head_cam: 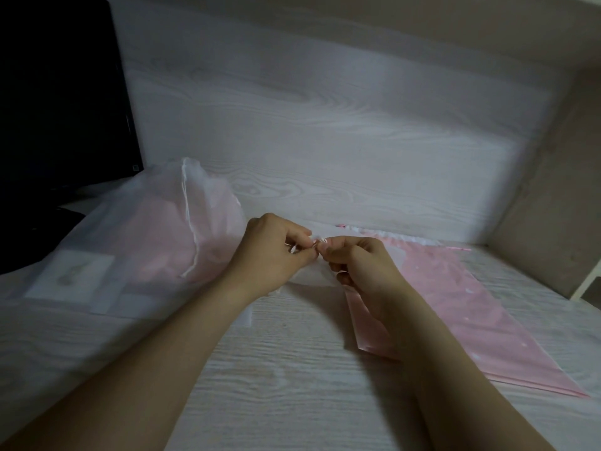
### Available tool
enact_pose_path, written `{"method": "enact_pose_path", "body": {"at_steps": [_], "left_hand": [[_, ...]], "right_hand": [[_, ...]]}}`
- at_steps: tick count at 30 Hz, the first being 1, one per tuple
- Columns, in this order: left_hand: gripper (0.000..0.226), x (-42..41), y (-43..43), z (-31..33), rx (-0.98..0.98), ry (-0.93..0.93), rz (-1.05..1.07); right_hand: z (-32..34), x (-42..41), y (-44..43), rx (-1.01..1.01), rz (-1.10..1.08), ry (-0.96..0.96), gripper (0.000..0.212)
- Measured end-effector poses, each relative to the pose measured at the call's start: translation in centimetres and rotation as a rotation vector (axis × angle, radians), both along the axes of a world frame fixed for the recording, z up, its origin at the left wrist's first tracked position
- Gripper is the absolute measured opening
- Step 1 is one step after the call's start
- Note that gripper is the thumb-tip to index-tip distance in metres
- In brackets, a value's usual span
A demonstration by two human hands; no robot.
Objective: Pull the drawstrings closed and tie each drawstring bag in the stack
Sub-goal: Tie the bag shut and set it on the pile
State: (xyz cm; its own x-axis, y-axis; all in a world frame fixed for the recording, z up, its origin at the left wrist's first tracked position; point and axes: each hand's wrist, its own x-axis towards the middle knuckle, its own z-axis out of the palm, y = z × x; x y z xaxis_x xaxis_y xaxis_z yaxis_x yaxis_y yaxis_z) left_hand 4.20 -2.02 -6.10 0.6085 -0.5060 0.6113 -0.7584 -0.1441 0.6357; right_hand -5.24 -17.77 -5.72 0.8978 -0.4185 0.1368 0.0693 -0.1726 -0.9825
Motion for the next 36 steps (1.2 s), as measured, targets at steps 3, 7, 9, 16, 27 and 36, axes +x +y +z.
{"method": "enact_pose_path", "body": {"at_steps": [3, 7, 9, 16, 27, 36], "left_hand": [[0.004, -0.2, 0.1, 0.1, -0.002, -0.005, 0.015], [0.012, -0.1, 0.0, 0.3, 0.040, 0.067, -0.011], [0.027, -0.4, 0.1, 1.0, 0.055, 0.184, -0.083], [0.039, -1.1, 1.3, 3.6, -0.393, 0.739, -0.421], [0.037, 0.3, 1.8, 4.2, -0.578, 1.131, -0.543], [0.018, -0.1, 1.3, 2.6, 0.057, 0.894, -0.148]], "right_hand": [[0.0, 0.1, 0.0, 0.001, -0.002, -0.016, 0.016], [-0.1, 0.2, 0.2, 0.008, -0.006, -0.036, 0.014], [0.0, 0.2, 0.3, -0.002, -0.028, -0.044, 0.013], [-0.2, 0.4, -0.4, -0.055, -0.100, -0.104, 0.011], [-1.0, 0.6, -0.7, -0.203, -0.083, -0.130, 0.012], [-1.0, 1.0, -1.6, -0.278, -0.274, -0.168, 0.012]]}}
